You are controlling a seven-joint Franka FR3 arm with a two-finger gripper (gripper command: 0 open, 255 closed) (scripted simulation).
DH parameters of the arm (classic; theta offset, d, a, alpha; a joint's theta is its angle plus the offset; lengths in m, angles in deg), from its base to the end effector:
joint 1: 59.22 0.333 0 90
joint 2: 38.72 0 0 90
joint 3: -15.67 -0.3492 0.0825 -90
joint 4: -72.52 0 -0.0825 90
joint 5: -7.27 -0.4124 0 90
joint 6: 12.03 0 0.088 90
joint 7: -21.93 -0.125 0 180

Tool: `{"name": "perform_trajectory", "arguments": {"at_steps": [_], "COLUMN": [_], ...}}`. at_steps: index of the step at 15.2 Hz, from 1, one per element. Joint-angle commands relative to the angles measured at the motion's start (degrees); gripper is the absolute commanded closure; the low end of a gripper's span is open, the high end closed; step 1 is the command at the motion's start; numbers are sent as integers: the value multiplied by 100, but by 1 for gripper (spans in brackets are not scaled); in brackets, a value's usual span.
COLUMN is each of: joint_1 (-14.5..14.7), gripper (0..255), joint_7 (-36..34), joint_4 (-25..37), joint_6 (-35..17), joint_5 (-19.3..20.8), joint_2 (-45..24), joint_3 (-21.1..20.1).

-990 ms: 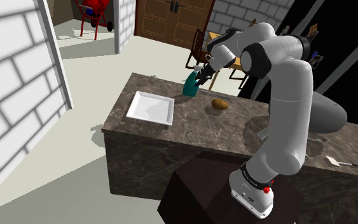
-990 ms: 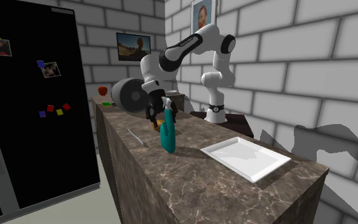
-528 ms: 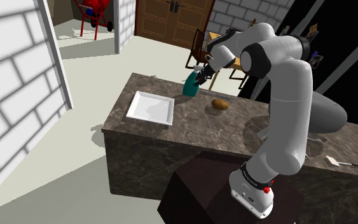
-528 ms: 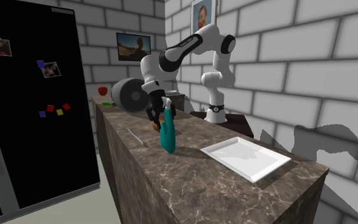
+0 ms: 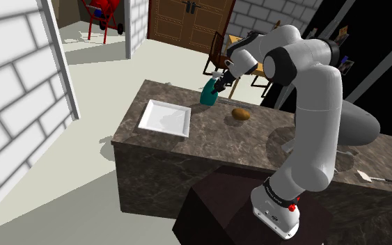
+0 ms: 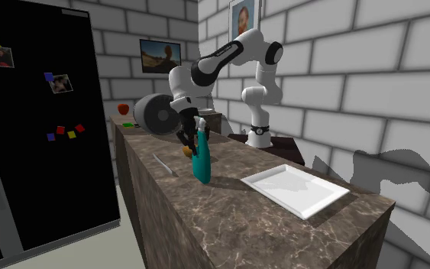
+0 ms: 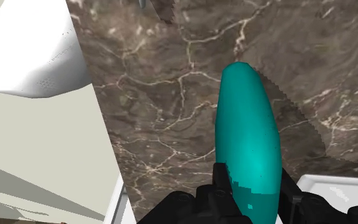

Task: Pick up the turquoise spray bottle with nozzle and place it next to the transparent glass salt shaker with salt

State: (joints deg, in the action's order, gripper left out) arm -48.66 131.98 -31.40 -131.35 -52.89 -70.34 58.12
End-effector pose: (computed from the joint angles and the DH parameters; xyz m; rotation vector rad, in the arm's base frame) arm 0.6272 -0.2718 0.2953 -2.5972 -1.1615 -0.6793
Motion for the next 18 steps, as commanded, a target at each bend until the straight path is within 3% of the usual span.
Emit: {"name": "perform_trajectory", "arguments": {"at_steps": [1,18], "joint_1": [1,277], "gripper": [255,255], "joint_7": [1,-776], "joint_4": [-1,295], "joint_6": [0,562], "joint_5": [0,777], "joint_2": [0,705], "joint_3": [-1,415]}}
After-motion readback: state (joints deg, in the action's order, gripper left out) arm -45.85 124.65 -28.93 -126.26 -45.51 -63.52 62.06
